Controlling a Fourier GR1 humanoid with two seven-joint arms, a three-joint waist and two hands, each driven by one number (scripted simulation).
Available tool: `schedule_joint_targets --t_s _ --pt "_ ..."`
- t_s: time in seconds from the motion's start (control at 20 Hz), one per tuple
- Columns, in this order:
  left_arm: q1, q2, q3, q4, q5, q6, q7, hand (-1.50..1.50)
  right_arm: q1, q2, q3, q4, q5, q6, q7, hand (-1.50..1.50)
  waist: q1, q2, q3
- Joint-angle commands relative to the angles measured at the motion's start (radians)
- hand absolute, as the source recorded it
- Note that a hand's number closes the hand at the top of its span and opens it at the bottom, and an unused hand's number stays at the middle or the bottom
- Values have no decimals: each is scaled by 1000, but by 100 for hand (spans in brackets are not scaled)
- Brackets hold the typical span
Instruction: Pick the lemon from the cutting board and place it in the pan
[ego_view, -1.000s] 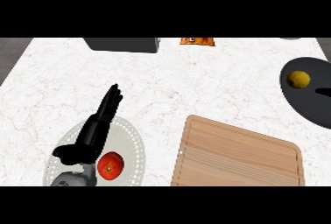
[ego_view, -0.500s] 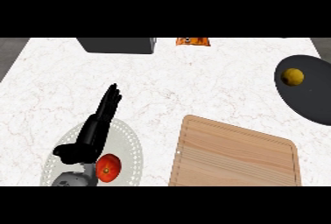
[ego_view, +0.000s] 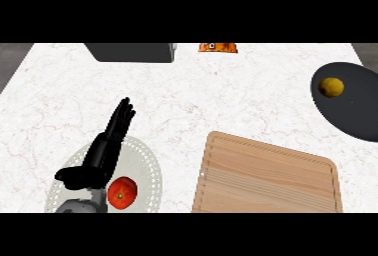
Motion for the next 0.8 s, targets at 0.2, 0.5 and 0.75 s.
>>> schedule_joint_targets --t_s 0.2,0.5,0.75 --pt "31 -12 -5 3 -11 12 -33 0 66 -12 24 -19 -10 163 -169 -150 4 -1 0" --pt "-48 -11 5 17 -4 10 40 0 103 -1 48 -32 -11 112 -196 -150 -5 1 1" --pt "-16 7 19 27 0 -4 5 0 116 -57 65 -34 -14 139 -194 -150 -1 -1 -1"
